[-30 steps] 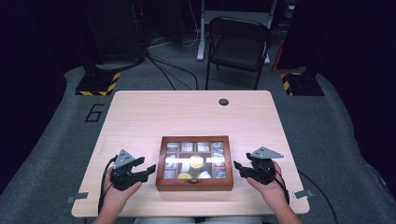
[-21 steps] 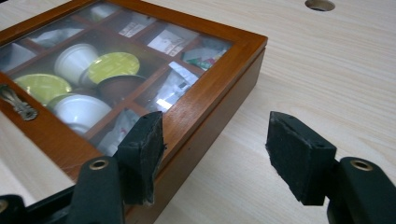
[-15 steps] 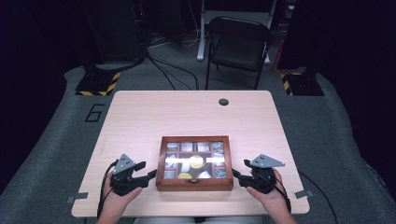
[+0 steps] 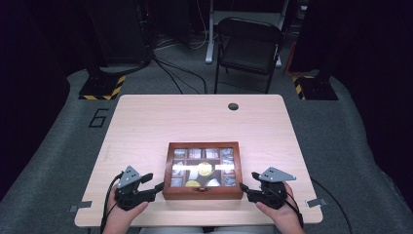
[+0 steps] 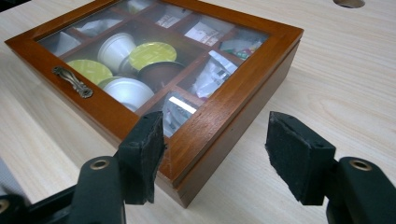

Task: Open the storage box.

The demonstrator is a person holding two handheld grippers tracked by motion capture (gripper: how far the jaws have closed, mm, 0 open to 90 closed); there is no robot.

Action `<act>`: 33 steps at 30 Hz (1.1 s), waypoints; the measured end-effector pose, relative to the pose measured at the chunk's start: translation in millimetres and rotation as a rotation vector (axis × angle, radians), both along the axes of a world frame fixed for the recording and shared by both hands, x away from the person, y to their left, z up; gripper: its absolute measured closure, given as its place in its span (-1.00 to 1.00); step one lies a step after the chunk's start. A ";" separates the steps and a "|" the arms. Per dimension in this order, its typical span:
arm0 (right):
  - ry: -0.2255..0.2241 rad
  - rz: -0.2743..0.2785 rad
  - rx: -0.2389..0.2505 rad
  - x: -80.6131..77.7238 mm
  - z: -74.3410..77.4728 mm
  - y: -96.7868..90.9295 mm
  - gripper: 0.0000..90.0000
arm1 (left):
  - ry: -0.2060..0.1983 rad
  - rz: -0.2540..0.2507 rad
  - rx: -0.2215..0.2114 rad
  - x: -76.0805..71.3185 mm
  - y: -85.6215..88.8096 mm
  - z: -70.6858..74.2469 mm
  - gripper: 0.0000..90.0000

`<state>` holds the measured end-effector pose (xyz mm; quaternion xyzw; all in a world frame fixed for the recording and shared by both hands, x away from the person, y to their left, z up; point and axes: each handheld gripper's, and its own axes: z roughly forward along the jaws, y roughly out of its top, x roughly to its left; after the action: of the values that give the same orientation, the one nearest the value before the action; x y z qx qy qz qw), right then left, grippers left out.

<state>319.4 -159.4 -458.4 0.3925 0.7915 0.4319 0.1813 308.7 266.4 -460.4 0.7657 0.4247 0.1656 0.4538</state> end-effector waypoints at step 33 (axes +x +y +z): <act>0.045 0.058 -0.018 -10.2 -13.4 9.8 -0.17 | 0.054 -0.028 0.046 -9.9 -3.6 -12.2 -0.14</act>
<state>309.3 -149.7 -471.9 0.3775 0.8104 0.4207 0.1543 298.8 262.8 -472.6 0.7861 0.4222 0.1481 0.4265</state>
